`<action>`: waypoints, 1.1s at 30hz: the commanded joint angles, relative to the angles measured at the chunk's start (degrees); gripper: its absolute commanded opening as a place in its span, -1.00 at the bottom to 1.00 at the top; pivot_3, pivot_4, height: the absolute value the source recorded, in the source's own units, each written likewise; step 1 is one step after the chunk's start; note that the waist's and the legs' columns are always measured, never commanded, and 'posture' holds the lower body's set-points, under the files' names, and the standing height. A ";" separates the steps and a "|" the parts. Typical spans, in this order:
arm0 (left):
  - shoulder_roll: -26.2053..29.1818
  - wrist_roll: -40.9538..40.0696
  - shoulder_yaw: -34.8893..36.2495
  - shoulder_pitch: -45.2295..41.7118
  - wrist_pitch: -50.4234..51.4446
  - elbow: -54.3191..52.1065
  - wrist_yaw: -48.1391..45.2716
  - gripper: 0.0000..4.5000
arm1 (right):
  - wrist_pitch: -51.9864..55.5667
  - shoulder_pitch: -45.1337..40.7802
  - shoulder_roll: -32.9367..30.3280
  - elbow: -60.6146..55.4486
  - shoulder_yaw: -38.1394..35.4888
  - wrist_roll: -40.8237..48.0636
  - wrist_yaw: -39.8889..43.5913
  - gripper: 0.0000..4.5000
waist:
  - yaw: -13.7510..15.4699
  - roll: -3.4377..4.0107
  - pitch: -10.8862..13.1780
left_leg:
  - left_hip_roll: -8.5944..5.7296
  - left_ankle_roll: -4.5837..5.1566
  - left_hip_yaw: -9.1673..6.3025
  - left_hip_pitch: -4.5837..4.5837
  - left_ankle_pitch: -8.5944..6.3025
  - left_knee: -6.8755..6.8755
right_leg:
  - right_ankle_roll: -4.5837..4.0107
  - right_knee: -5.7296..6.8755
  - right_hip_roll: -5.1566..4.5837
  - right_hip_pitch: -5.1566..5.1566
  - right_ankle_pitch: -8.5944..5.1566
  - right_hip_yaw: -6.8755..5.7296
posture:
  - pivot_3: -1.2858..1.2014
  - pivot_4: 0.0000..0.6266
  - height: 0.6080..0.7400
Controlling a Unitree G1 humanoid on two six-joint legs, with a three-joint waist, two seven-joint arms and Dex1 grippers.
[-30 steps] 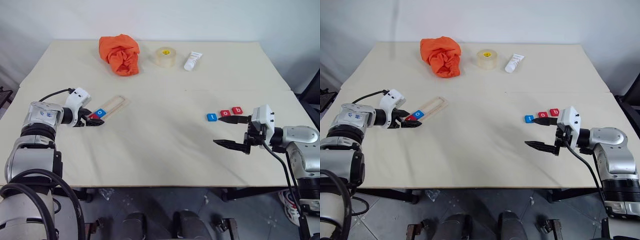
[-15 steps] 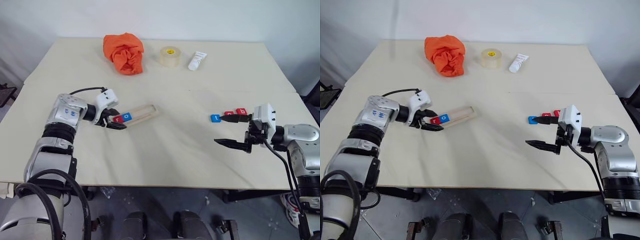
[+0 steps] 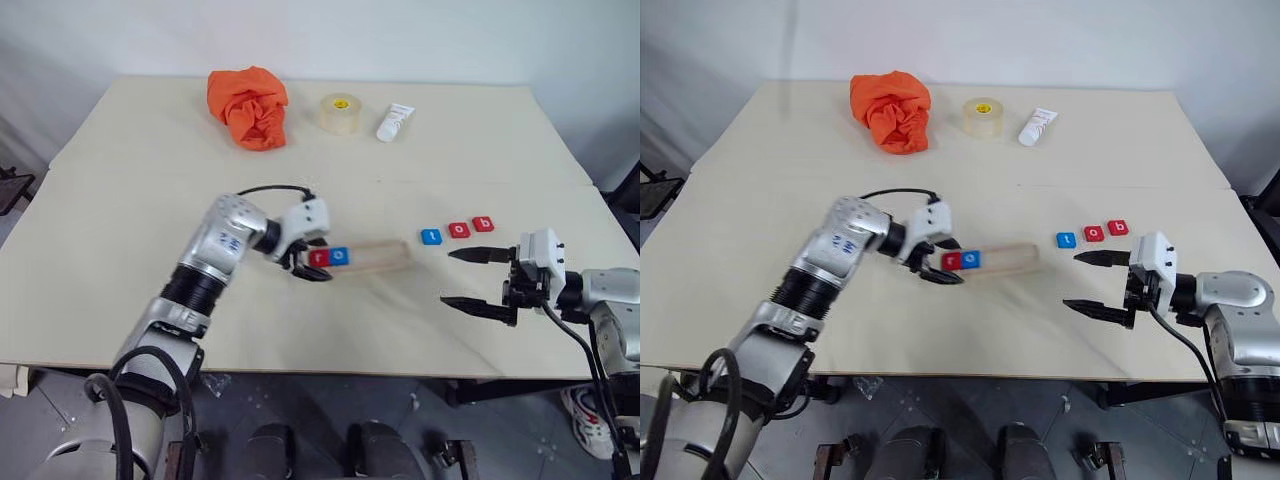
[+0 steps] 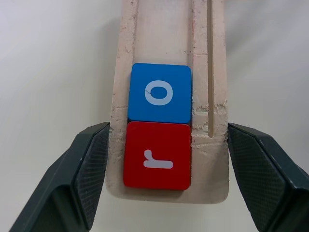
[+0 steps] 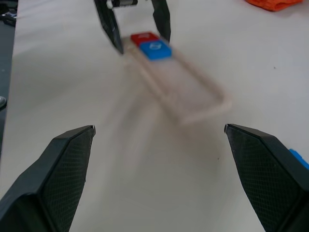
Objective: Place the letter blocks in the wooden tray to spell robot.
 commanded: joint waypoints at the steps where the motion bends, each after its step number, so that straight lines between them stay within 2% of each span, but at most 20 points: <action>1: -1.73 0.88 -2.89 1.17 2.94 -6.14 1.95 0.51 | -0.41 2.05 -1.70 -2.70 -3.86 1.50 -1.23 1.00 | -0.03 0.00 0.00 | 0.01 -0.01 0.01 0.00 0.00 -0.01 | 0.00 -0.02 0.02 0.00 0.00 0.03 | 0.03 -0.52 1.00; 12: -1.92 2.48 -7.20 4.33 10.03 -13.41 6.52 0.51 | 0.19 6.91 -2.14 -6.39 -6.91 2.50 -2.89 1.00 | 0.06 0.00 0.00 | 0.01 0.02 0.01 0.10 0.09 0.02 | 0.00 -0.10 0.02 0.08 0.00 0.13 | 0.03 -0.52 1.00; 25: 4.51 0.10 -9.13 8.35 14.65 -24.22 3.11 0.51 | 0.62 6.14 -2.17 -6.23 -6.25 2.28 -3.94 1.00 | 0.03 0.01 0.00 | 0.00 0.01 0.01 0.12 0.11 0.01 | -0.01 -0.11 0.01 0.09 0.00 0.16 | 0.03 -0.52 1.00; 26: 4.30 0.00 -8.85 8.44 14.67 -24.18 3.78 0.84 | 0.60 5.92 -2.14 -6.06 -6.14 2.22 -3.91 1.00 | 0.03 0.01 0.00 | 0.00 0.01 0.01 0.12 0.11 0.01 | 0.00 -0.11 0.01 0.09 0.00 0.16 | 0.03 -0.52 1.00; 27: 4.14 -0.30 -8.45 8.50 14.49 -24.26 4.22 0.94 | 0.63 5.65 -2.08 -5.96 -5.98 2.14 -3.94 1.00 | 0.04 0.01 0.00 | 0.01 0.01 0.01 0.12 0.11 0.00 | 0.00 -0.11 0.01 0.09 0.00 0.16 | 0.03 -0.52 1.00; 28: 4.00 -0.58 -7.99 8.48 14.55 -24.40 4.74 1.00 | 0.65 5.43 -2.05 -5.91 -5.86 2.11 -3.91 1.00 | 0.06 0.01 0.00 | 0.00 0.01 0.01 0.12 0.11 0.01 | 0.00 -0.12 0.01 0.09 0.00 0.16 | 0.03 -0.52 1.00; 33: 5.33 -3.21 -4.66 9.11 13.63 -26.56 5.94 1.00 | 0.74 4.61 -2.29 -5.32 -5.86 2.01 -3.63 1.00 | 0.04 0.01 0.00 | 0.00 0.02 0.00 0.11 0.11 0.01 | 0.00 -0.12 0.00 0.09 0.00 0.16 | 0.03 -0.52 1.00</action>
